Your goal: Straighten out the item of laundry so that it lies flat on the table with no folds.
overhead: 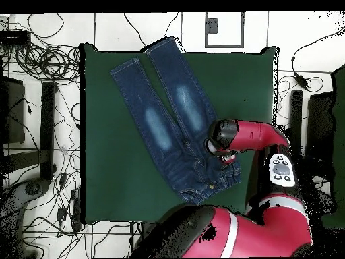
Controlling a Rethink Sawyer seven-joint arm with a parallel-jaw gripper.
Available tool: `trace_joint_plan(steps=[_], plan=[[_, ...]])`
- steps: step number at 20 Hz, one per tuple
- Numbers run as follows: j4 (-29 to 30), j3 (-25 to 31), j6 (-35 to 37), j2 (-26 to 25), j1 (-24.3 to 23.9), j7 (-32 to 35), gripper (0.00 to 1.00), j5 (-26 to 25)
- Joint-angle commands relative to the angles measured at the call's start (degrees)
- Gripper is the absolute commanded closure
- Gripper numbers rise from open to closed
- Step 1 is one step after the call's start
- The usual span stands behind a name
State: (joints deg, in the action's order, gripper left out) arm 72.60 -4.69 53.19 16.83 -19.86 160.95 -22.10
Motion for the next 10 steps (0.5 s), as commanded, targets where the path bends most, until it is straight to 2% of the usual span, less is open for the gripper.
trace_joint_plan(steps=[1,10], plan=[[-1.03,1.68,-4.33,-7.52,1.21,-2.31,0.0,-3.38],[-3.94,-0.58,12.39,-4.65,1.93,-7.27,0.0,-2.85]])
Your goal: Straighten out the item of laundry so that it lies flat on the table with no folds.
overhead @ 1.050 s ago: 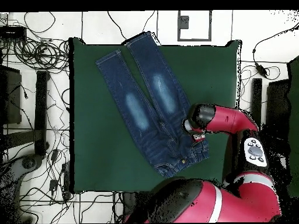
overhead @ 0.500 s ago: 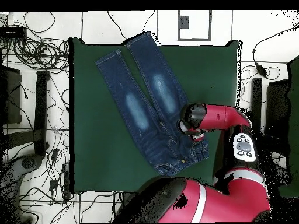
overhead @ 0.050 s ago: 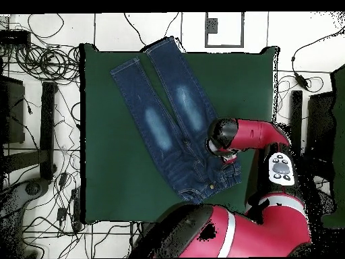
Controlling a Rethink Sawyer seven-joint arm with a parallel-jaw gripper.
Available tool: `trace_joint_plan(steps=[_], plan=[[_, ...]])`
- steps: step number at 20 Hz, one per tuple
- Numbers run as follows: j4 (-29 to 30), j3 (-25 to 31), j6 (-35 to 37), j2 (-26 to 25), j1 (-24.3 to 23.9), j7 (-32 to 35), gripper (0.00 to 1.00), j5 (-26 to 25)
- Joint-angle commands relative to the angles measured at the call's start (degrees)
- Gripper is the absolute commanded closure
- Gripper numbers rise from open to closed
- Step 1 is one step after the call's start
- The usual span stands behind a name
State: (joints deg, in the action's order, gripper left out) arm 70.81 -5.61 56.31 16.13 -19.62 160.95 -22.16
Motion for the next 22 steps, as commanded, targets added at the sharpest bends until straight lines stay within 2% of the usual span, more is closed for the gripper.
trace_joint_plan(steps=[1,6,12,15,22], plan=[[-2.56,0.03,10.24,-3.9,1.82,-7.65,0.0,-3.08],[-5.12,-1.66,14.81,-2.76,3.14,-8.52,0.0,-4.95],[-4.64,-1.07,14.94,-0.58,3.15,-8.36,0.0,-6.2],[-3.39,-0.13,14.65,0.01,2.83,-7.89,0.0,-5.4],[2.93,4.94,10.87,3.72,0.08,-8.36,0.0,0.79]])
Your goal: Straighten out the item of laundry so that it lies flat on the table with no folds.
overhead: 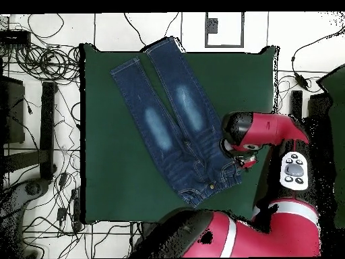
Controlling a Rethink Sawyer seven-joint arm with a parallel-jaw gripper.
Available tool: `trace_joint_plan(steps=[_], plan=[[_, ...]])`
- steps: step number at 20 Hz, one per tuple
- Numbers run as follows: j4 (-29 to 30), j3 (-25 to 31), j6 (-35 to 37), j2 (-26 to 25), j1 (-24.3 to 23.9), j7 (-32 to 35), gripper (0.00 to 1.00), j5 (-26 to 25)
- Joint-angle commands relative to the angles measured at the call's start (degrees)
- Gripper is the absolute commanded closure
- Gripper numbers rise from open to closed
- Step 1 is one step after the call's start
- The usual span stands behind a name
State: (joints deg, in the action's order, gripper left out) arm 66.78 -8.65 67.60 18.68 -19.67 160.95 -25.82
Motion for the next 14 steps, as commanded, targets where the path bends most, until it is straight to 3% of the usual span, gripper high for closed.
trace_joint_plan(steps=[1,14], plan=[[8.2,8.46,-0.7,1.7,-0.1,-7.81,0.0,5.6],[18.07,12.82,-3.66,3.71,-2.53,-1.53,0.0,19.17]])
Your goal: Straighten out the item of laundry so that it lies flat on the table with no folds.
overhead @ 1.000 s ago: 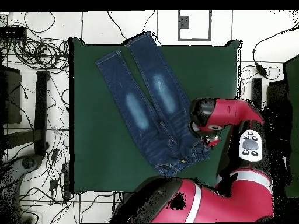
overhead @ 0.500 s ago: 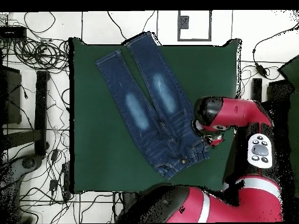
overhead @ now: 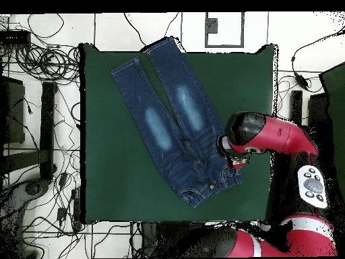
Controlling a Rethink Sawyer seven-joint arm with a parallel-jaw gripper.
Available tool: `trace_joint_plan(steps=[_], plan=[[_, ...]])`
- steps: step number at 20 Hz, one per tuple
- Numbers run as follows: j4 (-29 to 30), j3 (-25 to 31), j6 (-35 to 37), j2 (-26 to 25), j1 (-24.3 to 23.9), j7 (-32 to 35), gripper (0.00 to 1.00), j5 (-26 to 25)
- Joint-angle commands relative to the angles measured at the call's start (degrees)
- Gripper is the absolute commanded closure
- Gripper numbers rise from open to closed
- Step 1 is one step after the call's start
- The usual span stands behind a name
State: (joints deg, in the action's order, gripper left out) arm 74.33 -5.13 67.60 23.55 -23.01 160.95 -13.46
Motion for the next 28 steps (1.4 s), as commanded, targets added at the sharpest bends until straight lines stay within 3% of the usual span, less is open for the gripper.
trace_joint_plan(steps=[1,14,21,28], plan=[[11.29,9.56,-4.55,-1.29,0.65,-1.41,0.0,7.76],[13.25,10.09,-10.19,-7.5,0.22,-1.95,0.0,8.49],[7.36,6.74,-8.66,-13.14,2.48,-0.34,0.0,4.71],[2.58,6.12,-6.32,-19.18,2.02,-1.01,0.0,4.65]])
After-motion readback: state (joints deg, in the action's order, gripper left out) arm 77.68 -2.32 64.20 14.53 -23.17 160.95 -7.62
